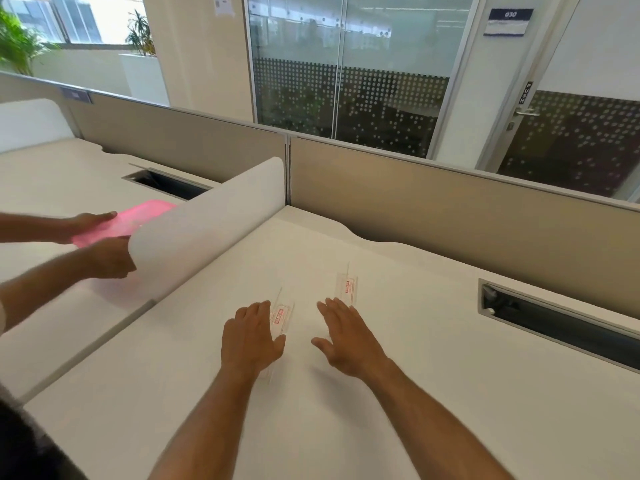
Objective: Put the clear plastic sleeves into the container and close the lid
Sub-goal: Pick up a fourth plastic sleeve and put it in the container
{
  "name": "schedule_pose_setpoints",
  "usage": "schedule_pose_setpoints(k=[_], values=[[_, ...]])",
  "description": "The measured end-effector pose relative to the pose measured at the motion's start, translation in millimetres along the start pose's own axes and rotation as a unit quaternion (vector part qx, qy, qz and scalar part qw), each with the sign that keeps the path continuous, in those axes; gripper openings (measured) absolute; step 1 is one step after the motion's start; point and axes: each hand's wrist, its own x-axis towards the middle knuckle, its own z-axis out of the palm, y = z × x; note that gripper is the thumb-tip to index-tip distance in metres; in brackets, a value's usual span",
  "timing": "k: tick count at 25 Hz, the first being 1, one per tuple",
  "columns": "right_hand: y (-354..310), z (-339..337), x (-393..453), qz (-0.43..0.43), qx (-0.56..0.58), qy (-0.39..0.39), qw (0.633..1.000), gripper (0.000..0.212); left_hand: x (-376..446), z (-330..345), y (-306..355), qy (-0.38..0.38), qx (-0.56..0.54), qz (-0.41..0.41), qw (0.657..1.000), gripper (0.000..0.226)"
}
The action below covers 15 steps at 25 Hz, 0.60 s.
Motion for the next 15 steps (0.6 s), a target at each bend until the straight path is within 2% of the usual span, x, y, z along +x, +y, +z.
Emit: schedule_pose_setpoints(k=[6,10,15], values=[[-23.1,5.7,61.6,-0.123,-0.080,-0.015,0.989,0.065,11.2,-4.2,-14.8,-0.021,-0.006,-0.073,0.997,0.046],[-33.7,15.7,88.8,-0.184,-0.122,-0.018,0.975,0.062,19.3,-3.5,-23.4,-0.023,-0.001,-0.072,0.997,0.040],[-39.6,32.1,96.1,-0.208,-0.148,-0.036,0.966,0.058,19.2,2.5,-26.9,-0.009,-0.007,-0.063,0.998,0.038]])
